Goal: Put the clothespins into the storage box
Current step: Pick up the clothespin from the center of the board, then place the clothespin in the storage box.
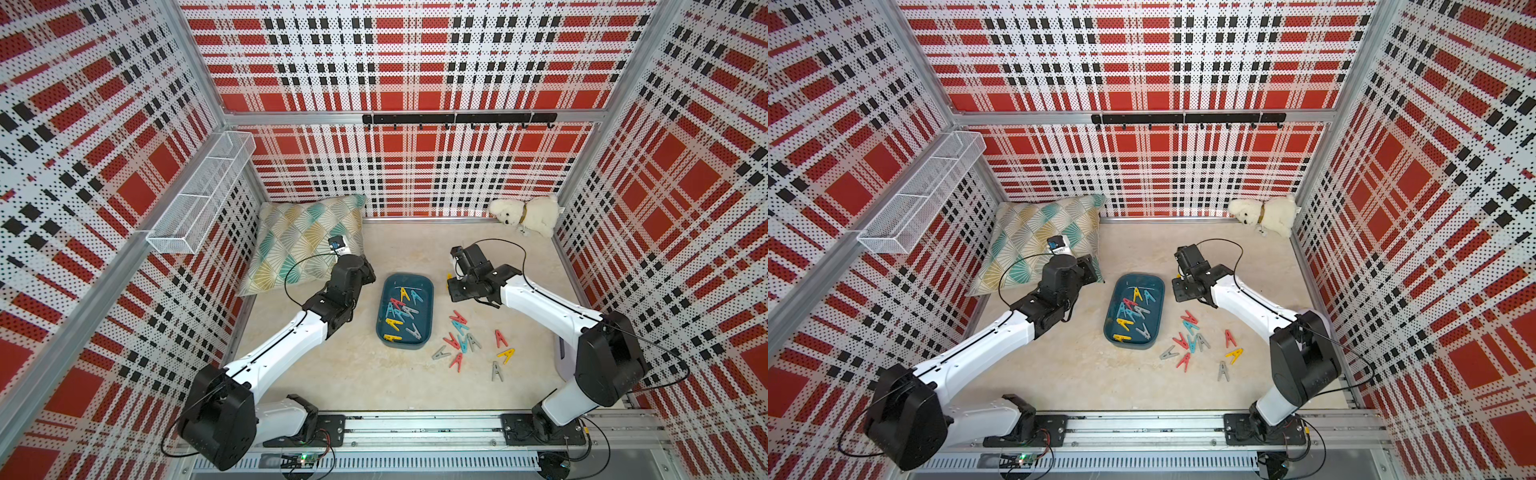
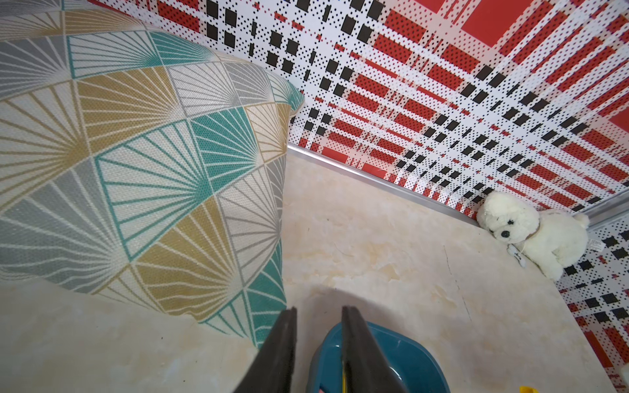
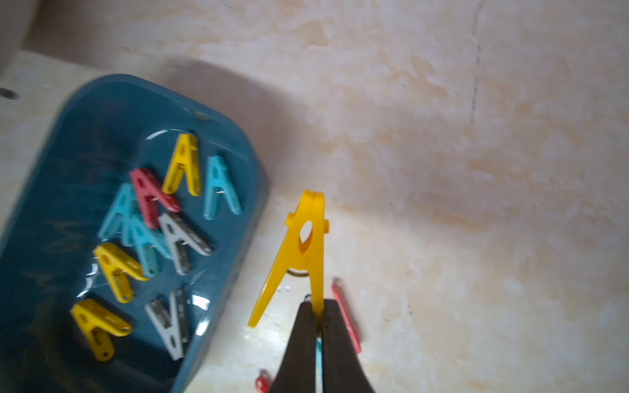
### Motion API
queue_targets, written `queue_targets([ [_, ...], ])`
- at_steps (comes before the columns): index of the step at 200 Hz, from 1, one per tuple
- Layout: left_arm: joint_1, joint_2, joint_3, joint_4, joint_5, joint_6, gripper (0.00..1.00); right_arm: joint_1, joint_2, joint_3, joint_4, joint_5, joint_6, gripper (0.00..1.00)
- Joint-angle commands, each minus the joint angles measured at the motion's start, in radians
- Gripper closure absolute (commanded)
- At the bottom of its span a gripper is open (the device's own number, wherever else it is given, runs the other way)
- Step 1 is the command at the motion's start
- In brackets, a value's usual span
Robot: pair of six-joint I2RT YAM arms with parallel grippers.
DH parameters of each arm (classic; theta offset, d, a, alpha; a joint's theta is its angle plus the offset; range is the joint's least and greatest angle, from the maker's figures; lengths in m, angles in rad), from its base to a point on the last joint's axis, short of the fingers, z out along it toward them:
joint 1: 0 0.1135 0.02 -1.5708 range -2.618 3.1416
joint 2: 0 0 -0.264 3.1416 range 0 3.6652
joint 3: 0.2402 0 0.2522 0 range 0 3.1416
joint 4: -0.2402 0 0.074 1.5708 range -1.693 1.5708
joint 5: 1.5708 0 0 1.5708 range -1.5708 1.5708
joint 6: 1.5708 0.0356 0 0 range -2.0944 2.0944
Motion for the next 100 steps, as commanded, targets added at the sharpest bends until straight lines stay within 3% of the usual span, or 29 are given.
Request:
queue_targets([
  [1,0.001,0.014,0.030,-0.006,-0.013,0.005,0.71,0.084,0.069,0.090,-0.013,0.010,0.014,0.94],
  [40,0.000,0.009,0.036,-0.021,-0.027,-0.008,0.71,0.167,0.271,0.277,-0.019,0.020,0.019,0.94],
  [100,0.001,-0.020,0.025,-0.038,-0.034,-0.008,0.71,0.176,0.481,0.426,-0.025,-0.005,0.038,0.94],
])
